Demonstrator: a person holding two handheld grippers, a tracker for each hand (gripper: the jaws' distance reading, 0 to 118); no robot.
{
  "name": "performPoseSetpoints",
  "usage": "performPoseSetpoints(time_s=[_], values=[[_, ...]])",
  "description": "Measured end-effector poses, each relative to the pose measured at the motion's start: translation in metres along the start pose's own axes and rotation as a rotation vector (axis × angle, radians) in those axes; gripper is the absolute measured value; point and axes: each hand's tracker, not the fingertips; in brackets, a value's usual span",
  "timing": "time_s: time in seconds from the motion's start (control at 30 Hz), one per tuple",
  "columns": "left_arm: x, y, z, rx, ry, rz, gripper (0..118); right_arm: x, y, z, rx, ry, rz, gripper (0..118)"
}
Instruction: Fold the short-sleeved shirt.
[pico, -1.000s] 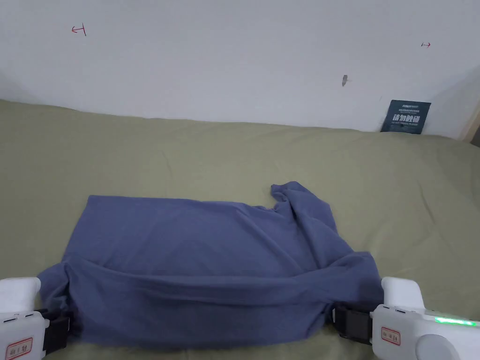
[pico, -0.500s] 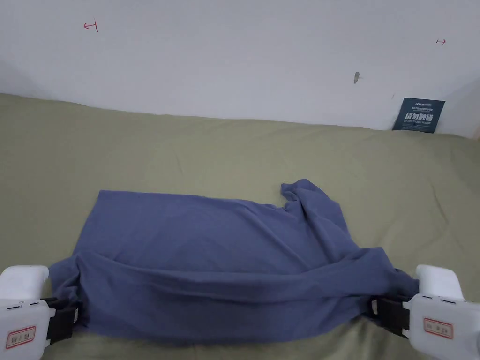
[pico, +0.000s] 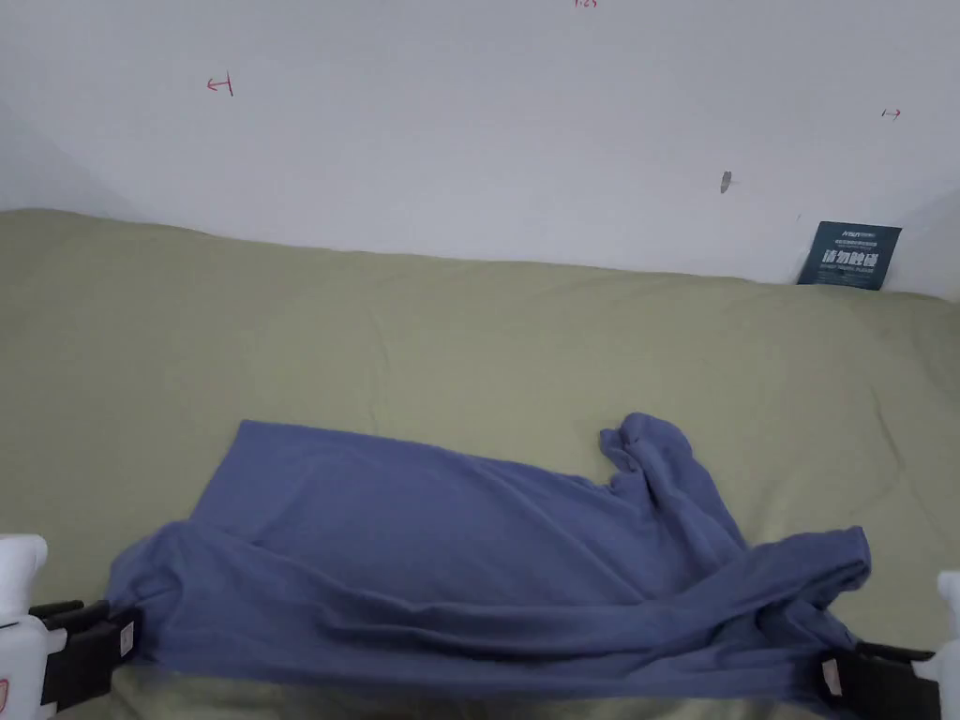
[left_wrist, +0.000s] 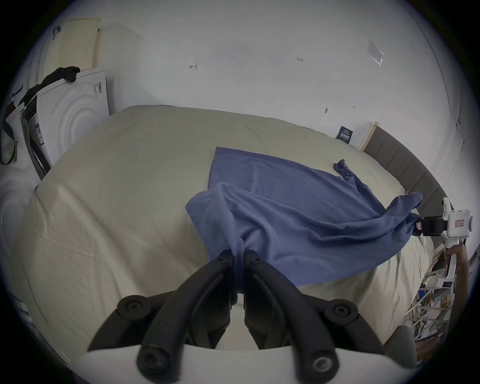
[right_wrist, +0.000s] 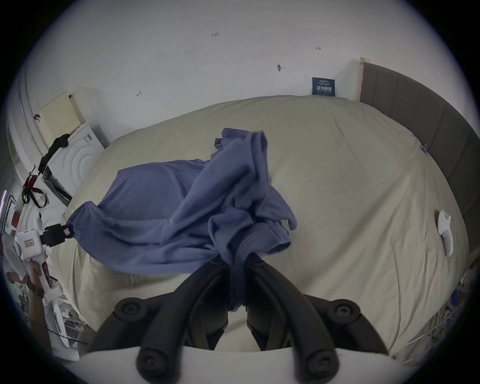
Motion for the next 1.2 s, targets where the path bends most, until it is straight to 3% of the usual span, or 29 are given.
performPoseSetpoints(time_s=[0.43, 0.77, 0.9, 1.0, 1.03, 1.1, 1.2], values=[[0.008, -0.078, 0.077, -0.133, -0.027, 0.033, 7, 0.013, -0.071, 0.063, -0.158, -0.035, -0.038, 13], [0.012, -0.134, 0.073, -0.295, -0.013, 0.05, 7, 0.025, -0.132, 0.056, -0.251, -0.103, -0.062, 13], [0.013, -0.135, 0.076, -0.298, 0.003, 0.081, 13, 0.022, -0.13, 0.063, -0.224, -0.11, -0.065, 16], [0.007, -0.136, 0.101, -0.267, 0.019, 0.157, 62, 0.02, -0.125, 0.091, -0.211, -0.166, -0.037, 88], [0.007, -0.133, 0.117, -0.221, 0.002, 0.187, 71, 0.018, -0.122, 0.109, -0.161, -0.16, -0.044, 92], [0.016, -0.123, 0.15, -0.084, 0.01, 0.176, 71, 0.011, -0.115, 0.14, -0.064, -0.147, -0.054, 91], [0.047, -0.097, 0.183, 0.068, 0.032, 0.067, 72, -0.02, -0.1, 0.18, 0.11, -0.165, -0.004, 92]])
